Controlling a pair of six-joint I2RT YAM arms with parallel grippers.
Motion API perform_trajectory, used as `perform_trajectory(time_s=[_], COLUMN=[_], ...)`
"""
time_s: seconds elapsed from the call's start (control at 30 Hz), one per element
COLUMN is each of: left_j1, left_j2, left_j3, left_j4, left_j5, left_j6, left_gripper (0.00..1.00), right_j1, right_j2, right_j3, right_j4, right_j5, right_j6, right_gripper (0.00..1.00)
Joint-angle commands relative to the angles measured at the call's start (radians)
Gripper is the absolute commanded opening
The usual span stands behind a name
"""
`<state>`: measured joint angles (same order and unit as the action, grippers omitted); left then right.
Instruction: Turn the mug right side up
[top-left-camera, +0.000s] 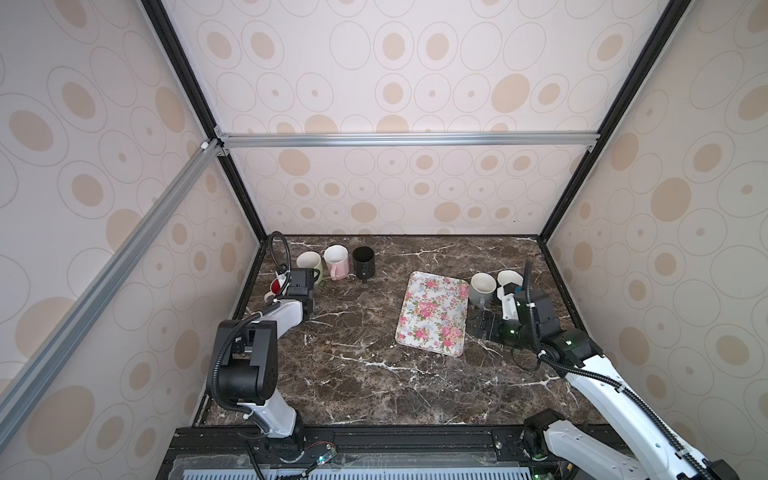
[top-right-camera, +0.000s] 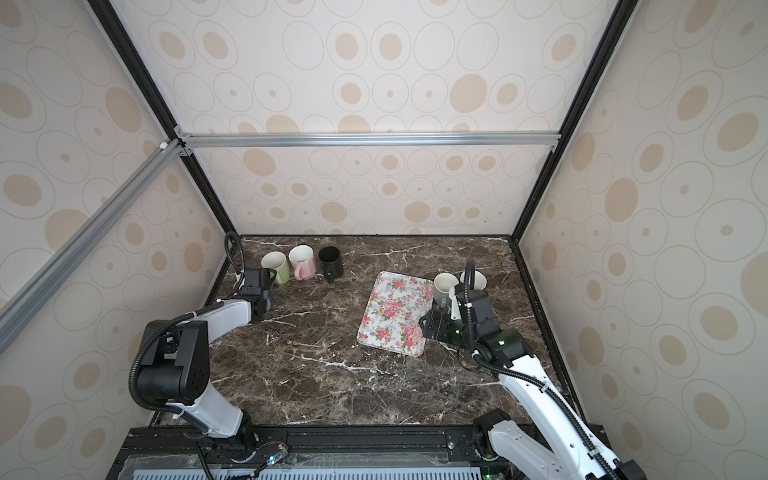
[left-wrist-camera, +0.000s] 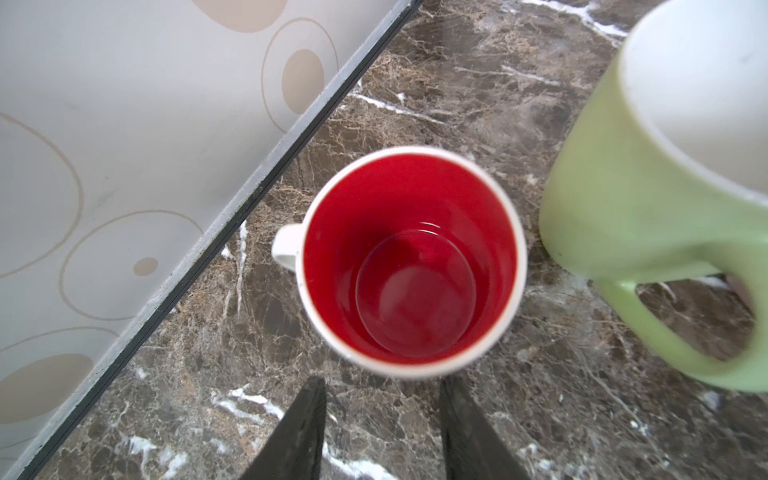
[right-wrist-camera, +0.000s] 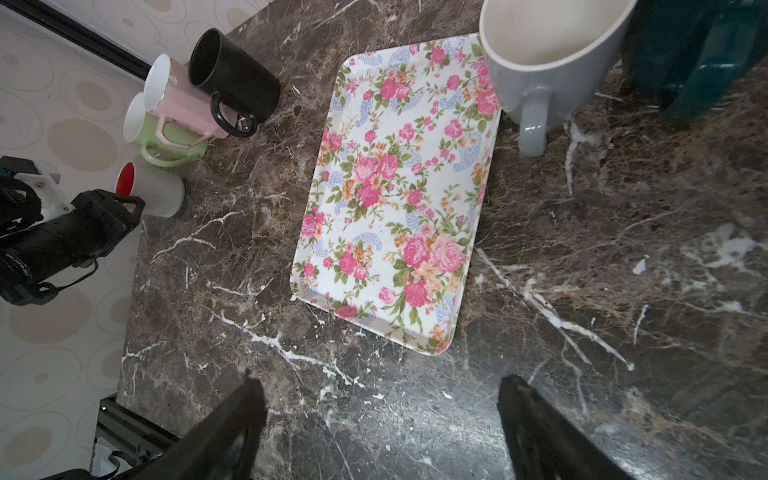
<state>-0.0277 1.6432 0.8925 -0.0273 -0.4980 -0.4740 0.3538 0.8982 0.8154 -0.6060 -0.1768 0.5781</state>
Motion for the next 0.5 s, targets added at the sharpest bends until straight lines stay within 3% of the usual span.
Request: perform_trajectory(time_s=[0.0, 0.13, 0.3, 0.37, 0.47], left_j1=[0.007, 0.007, 0.003, -0.001, -0.005], left_j2=[-0.033, -0.068, -0.151, -0.192, -0.263], left_j3=[0.005, -0.015, -0.057, -0.079, -0.124], left_j4=[0.007, -0.002, 0.011, 0.026, 0.083], left_j5=[-0.009, 0.002, 0.026, 0.043, 0.08], left_j6=[-0.023, -0.034, -0.025, -0.009, 0.035], left_gripper=[0.5, 0.67, 0.81, 0.96, 0.98], right_j1=[-0.01, -0.014, -0.017, -0.018, -0.022], right_j2=[-0.021, -0.035, -0.042, -0.043, -0.042], right_j3=[0.001, -0.012, -0.01, -0.005, 0.022], right_j4=[-0.006, -0.001, -0.004, 0.002, -0.019], right_j5=[-0.004, 0.001, 0.028, 0.05, 0.146], right_j6=[-0.004, -0.008, -0.025, -0.037, -0.065], right_gripper=[0.91, 0.91, 0.91, 0.91, 0.92])
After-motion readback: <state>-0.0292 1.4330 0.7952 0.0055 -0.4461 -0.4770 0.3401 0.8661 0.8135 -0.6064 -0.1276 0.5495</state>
